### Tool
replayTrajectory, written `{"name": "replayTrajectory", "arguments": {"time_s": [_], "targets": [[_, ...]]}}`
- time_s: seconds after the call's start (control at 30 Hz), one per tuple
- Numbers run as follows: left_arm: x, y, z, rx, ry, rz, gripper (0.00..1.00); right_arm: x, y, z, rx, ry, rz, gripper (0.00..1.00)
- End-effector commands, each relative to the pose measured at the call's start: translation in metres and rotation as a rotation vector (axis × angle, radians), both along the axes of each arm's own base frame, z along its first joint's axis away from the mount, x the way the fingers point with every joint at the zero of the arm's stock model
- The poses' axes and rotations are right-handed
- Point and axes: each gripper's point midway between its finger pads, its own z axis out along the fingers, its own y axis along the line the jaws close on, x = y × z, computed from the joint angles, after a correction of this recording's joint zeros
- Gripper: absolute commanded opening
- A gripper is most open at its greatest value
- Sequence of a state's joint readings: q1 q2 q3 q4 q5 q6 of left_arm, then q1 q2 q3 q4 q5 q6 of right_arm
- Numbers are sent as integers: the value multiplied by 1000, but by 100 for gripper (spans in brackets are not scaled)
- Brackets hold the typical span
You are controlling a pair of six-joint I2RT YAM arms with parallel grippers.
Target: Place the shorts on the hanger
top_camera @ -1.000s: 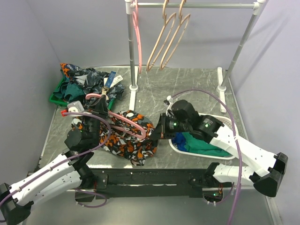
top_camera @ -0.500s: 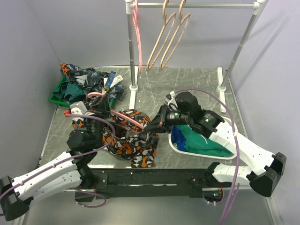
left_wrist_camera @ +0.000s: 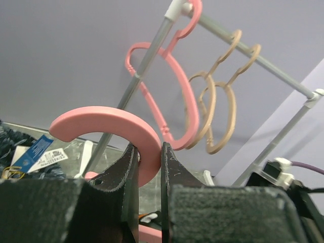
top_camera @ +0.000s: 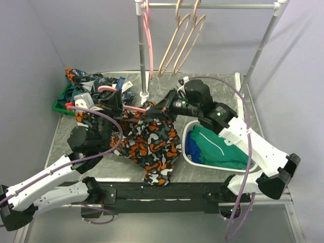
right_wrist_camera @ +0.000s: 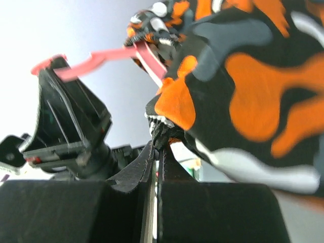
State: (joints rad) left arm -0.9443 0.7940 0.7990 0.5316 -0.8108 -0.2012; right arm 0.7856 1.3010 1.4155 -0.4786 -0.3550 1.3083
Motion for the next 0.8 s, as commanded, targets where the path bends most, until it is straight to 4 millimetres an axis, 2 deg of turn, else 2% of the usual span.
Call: {"name": "replayTrajectory", "arguments": {"time_s": [0.0,0.07,0.1,0.17,0.2,0.23,0.27,0.33,0.37,0.4,0.43,0.47,0.5,0.53,0.6,0.63,0.7,0.73,0.77], "targets": [[-9,-13,41,-27,-25,-107,1,15,16,51,121,-94,-17,0],[-9,-19,40,-8,5,-127,1,15,19,68,146,-125,-10,0],[-11,-17,53,-27,-6,-139,1,15,18,73,155,-138,-6,0],[-12,-22,57,-26,3,-163,1,15,21,88,174,-171,8,0],[-15,-23,67,-22,1,-185,1,10,20,107,189,-224,37,0],[-14,-27,67,-16,14,-193,1,12,23,101,157,-215,45,0],[-17,-23,80,-32,6,-195,1,11,23,104,151,-228,53,0],[-16,-21,82,-10,32,-185,1,8,17,114,149,-281,53,0],[-18,-18,95,-16,19,-184,1,6,14,115,139,-312,62,2],[-19,-18,98,-3,24,-187,1,5,12,113,127,-331,65,6],[-18,-23,93,36,48,-198,1,2,6,114,113,-354,64,16],[-22,-19,105,26,42,-204,1,0,5,112,88,-397,81,22],[-23,-20,106,31,49,-212,1,-2,3,111,78,-419,95,26],[-24,-24,102,56,68,-233,1,-5,1,109,58,-433,113,36],[-27,-26,109,55,72,-255,1,-12,-4,107,19,-512,161,43],[-28,-27,107,62,82,-264,1,-19,-10,110,13,-552,174,52],[-30,-25,105,76,102,-270,1,-27,-19,115,-7,-665,209,61],[-31,-26,103,84,106,-274,1,-37,-30,124,-11,-721,209,67],[-32,-25,100,97,113,-283,1,-38,-37,124,-59,-809,212,68]]}}
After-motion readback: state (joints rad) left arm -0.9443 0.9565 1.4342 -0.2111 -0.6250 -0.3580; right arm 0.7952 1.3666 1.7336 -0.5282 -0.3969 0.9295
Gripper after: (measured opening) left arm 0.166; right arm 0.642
